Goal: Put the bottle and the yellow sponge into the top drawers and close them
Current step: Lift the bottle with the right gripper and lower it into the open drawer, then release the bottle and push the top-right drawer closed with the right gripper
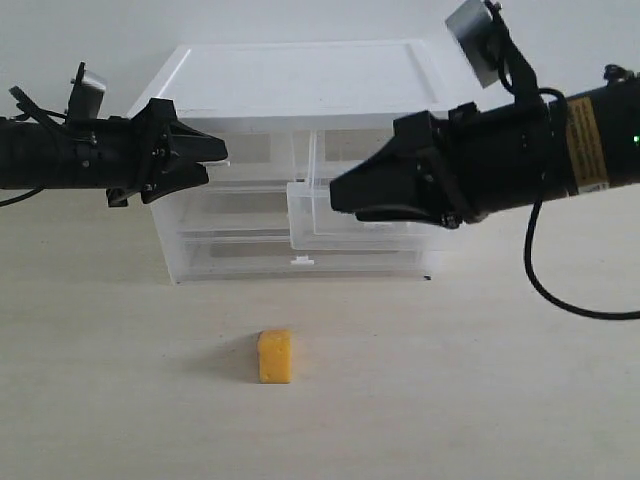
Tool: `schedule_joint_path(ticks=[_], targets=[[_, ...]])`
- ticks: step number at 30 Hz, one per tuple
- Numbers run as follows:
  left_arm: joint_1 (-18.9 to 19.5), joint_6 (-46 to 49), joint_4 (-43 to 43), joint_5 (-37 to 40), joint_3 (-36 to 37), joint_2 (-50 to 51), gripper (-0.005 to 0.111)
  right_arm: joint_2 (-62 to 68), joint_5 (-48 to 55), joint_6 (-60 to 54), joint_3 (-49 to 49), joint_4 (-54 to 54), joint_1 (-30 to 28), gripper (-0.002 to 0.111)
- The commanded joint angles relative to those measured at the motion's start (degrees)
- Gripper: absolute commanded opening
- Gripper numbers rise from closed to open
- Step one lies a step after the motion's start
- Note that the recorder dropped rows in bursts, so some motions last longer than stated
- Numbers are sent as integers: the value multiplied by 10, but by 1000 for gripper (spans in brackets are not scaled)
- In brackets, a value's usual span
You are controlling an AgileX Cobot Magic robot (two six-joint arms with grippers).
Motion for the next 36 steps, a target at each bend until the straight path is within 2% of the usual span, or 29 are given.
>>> schedule_joint_path(ticks=[1,4,16,30,36], targets=[[1,14,-37,-35,-12,1,51,-2,100,-33,46,-4,0,0],[1,14,-39,-35,-12,1,51,-2,173,-42,56,-4,0,0],[1,14,-42,-35,-12,1,51,-1,279,-48,45,-4,0,0],[1,14,-42,-25,-12,1,51,88,306,-64,-45,-4,0,0],[1,14,-42,-25,-12,1,51,113,319,-84,-93,33,0,0]])
